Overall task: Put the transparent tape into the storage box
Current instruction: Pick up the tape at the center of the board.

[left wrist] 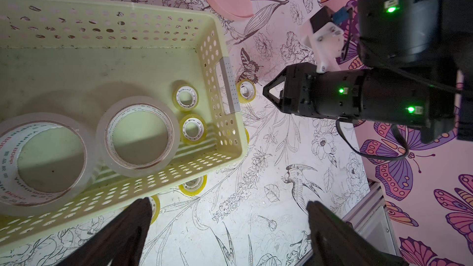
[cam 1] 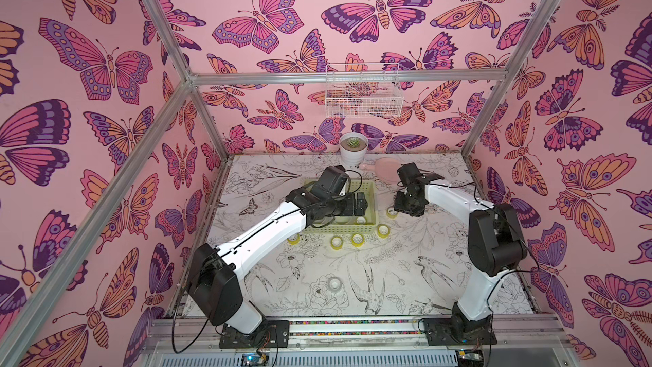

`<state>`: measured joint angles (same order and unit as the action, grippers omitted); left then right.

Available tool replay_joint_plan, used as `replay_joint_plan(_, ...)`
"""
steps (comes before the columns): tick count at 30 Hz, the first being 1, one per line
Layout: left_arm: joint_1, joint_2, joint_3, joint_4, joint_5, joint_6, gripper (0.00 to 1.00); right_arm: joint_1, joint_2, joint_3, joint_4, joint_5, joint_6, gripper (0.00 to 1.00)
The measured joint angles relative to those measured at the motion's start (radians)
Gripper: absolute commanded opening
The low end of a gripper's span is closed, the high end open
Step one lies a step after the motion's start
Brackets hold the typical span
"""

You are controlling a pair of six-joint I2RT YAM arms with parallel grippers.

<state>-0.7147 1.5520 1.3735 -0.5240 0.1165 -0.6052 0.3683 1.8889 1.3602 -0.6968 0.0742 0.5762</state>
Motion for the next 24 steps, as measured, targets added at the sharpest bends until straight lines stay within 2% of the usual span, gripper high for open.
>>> replay_joint_plan(5, 0.0, 0.0, 0.0, 0.0, -0.001, 0.0, 1.0, 0.0, 0.061, 0.008, 0.002, -0.019, -0.001, 0.43)
replay_joint_plan(17, 0.0, -0.005, -0.001, 0.0, -0.008, 0.0, 1.0, 0.0, 0.067, 0.042, 0.013, -0.032, -0.001, 0.43)
replay_joint_plan(24, 0.0, -0.006, -0.002, 0.0, -0.008, 0.0, 1.0, 0.0, 0.118, 0.081, 0.024, -0.039, 0.0, 0.42)
